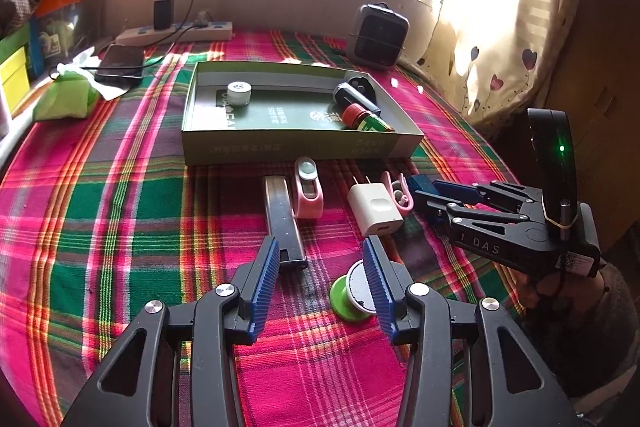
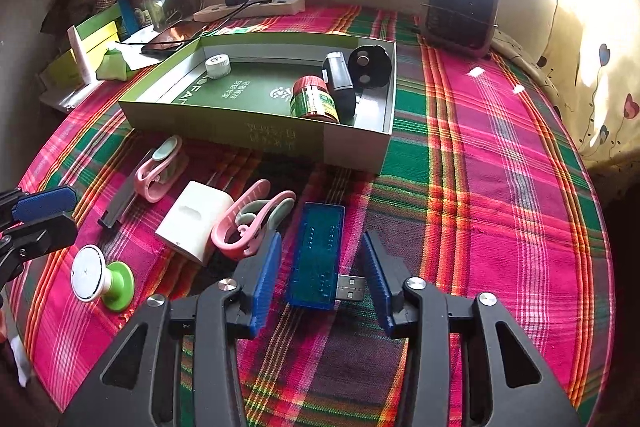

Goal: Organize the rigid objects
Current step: 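Grasp the blue USB stick with the right tool while the left tool grasps the green tape roll, then carry the USB stick and tape roll over the green box with both tools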

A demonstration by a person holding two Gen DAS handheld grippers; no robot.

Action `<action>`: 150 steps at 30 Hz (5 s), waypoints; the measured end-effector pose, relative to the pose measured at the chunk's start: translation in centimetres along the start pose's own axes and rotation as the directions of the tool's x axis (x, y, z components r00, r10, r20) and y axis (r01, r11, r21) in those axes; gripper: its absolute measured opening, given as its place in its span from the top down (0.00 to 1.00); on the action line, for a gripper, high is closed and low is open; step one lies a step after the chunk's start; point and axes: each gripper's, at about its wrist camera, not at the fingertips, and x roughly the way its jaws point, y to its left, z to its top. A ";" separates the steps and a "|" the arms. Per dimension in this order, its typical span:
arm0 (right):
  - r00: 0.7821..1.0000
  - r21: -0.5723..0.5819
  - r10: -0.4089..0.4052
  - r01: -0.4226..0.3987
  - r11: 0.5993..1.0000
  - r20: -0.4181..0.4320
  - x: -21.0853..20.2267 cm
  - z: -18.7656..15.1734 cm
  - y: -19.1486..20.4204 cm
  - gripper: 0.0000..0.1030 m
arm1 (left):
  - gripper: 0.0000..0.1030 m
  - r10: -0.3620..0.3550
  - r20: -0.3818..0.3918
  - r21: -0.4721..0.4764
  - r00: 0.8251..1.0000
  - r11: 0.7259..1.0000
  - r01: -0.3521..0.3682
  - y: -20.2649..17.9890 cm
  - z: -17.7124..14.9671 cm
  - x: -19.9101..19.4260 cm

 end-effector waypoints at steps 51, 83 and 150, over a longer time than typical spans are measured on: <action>0.999 0.018 -0.039 0.039 0.999 0.001 -1.4 -1.7 -1.4 0.66 | 0.59 0.007 -0.076 0.089 0.997 0.996 0.000 -2.7 -1.8 3.3; 1.000 -0.005 -0.027 0.027 1.000 0.006 -1.4 -1.7 -0.7 0.78 | 0.69 0.020 -0.060 0.091 0.998 0.996 -0.014 -2.6 -1.6 2.9; 0.994 -0.059 0.087 -0.083 0.995 0.066 1.3 12.9 0.6 0.78 | 0.69 0.114 0.075 0.058 0.991 0.991 -0.119 4.0 10.8 5.2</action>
